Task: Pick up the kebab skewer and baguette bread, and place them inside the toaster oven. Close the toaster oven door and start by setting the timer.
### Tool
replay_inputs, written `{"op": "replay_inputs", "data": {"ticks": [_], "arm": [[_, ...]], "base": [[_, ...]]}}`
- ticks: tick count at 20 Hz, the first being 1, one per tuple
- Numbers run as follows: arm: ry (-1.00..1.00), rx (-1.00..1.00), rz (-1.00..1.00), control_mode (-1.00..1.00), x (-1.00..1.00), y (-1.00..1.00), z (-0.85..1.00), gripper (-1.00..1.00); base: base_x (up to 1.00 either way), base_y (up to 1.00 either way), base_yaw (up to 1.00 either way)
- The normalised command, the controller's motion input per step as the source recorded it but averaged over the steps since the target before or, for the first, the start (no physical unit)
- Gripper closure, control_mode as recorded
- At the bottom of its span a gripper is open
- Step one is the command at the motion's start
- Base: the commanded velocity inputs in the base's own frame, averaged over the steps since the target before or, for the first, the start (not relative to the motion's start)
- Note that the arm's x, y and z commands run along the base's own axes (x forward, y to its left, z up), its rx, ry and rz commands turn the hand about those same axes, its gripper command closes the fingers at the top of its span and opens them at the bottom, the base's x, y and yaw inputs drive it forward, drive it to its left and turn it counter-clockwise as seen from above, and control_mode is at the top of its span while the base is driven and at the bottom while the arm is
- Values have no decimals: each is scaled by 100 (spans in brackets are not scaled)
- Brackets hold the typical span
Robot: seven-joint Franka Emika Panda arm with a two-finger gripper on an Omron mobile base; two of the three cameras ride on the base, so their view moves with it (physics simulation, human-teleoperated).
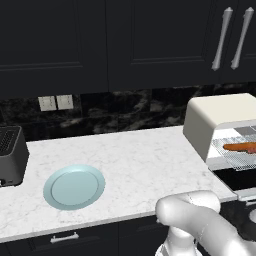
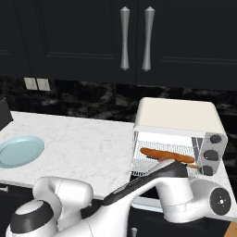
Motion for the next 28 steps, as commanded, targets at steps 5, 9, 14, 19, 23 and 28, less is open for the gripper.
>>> {"op": "replay_inputs", "data": {"ticks": [5, 9, 14, 19, 23, 28], "arm": [[-22, -23, 11, -100, 6, 37, -26, -100], [-13, -4, -1, -100, 0, 21, 26, -100], [0, 0, -14, -100, 0, 23, 30, -100], [0, 5, -25, -100, 0, 5, 2, -100], [0, 13, -18, -100, 0, -1, 0, -100], [-3, 3, -4, -100, 0, -2, 0, -100]], "base": [[0, 0, 0], [0, 0, 0], [0, 0, 0], [0, 0, 0], [0, 0, 0], [0, 0, 0]]}}
